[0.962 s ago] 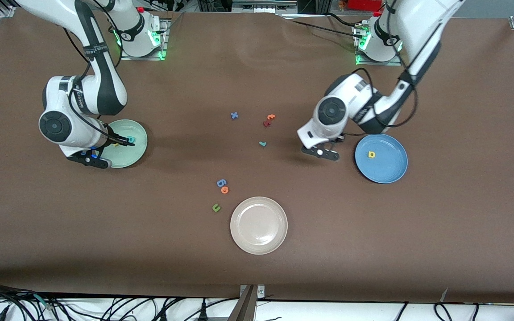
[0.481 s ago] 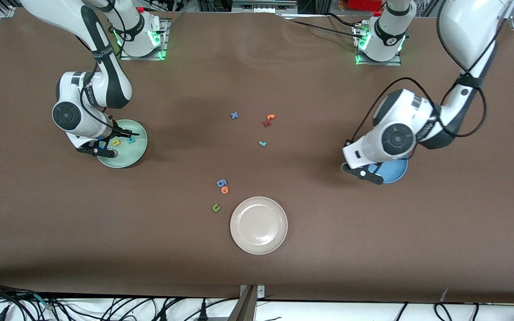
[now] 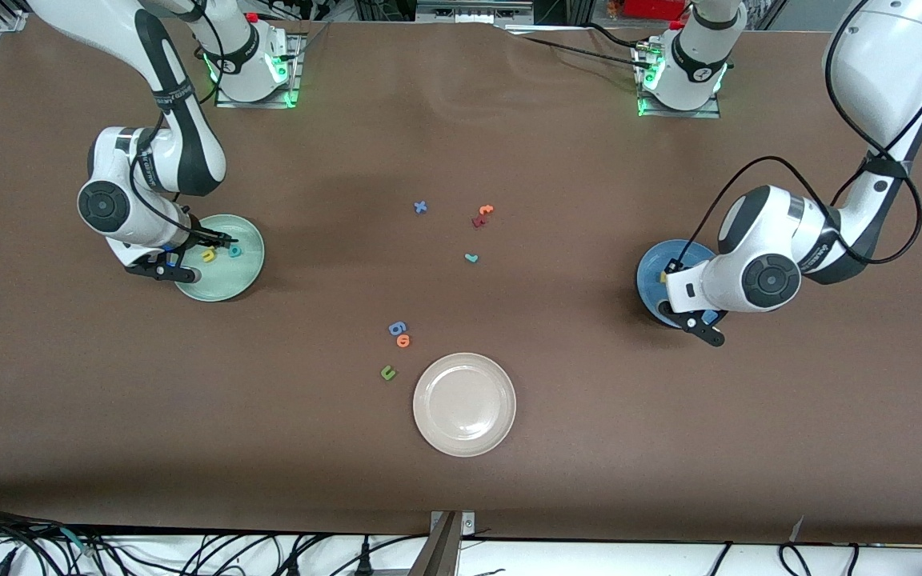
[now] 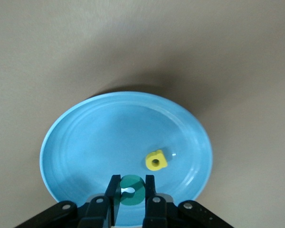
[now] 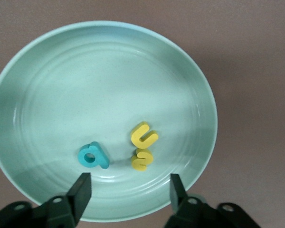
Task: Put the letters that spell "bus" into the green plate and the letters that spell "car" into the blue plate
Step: 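Place the teal c on the blue plate while the right gripper returns to rest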
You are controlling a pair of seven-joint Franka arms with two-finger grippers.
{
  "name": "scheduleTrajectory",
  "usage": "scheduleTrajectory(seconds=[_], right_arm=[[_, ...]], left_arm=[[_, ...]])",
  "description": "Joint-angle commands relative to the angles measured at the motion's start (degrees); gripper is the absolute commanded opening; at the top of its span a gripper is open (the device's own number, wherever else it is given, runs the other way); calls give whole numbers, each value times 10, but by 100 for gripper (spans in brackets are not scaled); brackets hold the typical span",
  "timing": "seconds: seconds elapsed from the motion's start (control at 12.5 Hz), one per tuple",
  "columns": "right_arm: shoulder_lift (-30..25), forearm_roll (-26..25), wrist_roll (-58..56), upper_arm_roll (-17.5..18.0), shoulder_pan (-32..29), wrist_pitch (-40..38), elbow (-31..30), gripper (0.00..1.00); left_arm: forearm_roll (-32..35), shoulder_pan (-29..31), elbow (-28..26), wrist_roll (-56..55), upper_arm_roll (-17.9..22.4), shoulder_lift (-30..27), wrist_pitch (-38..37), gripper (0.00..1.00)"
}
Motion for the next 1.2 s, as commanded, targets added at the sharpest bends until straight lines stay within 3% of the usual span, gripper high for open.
scheduleTrajectory(seconds=[0.0,0.08,0.24,0.4,0.56,0.72,0.88,1.04,1.12], right_arm=[[-42,9,-12,-2,-2,-55,27,99],[-44,9,-13,-2,-2,-117,77,99],[-37,9,-5,-2,-3,-239,186,99],[-27,9,-11,-2,-5,-295,274,99],[-4,9,-17,-2,-10,-320,367,99],[53,10,-17,-1,-11,-412,489,99],[64,21,-15,0,-11,-441,524,99],[63,65,-20,-1,-11,-442,525,100],[62,62,-28,1,-8,-443,524,100]], left_arm=[[29,14,14,16,-6,28,1,70],[22,17,19,27,-7,26,-1,100],[8,18,24,20,-15,17,-5,100],[-41,15,22,6,-19,15,-5,100],[-73,9,23,-73,-54,15,-1,100],[-77,7,22,-175,-102,15,11,100],[-77,-6,15,-291,-145,19,47,100],[-77,-57,14,-396,-149,22,94,100],[-77,-80,13,-447,-149,28,130,100]])
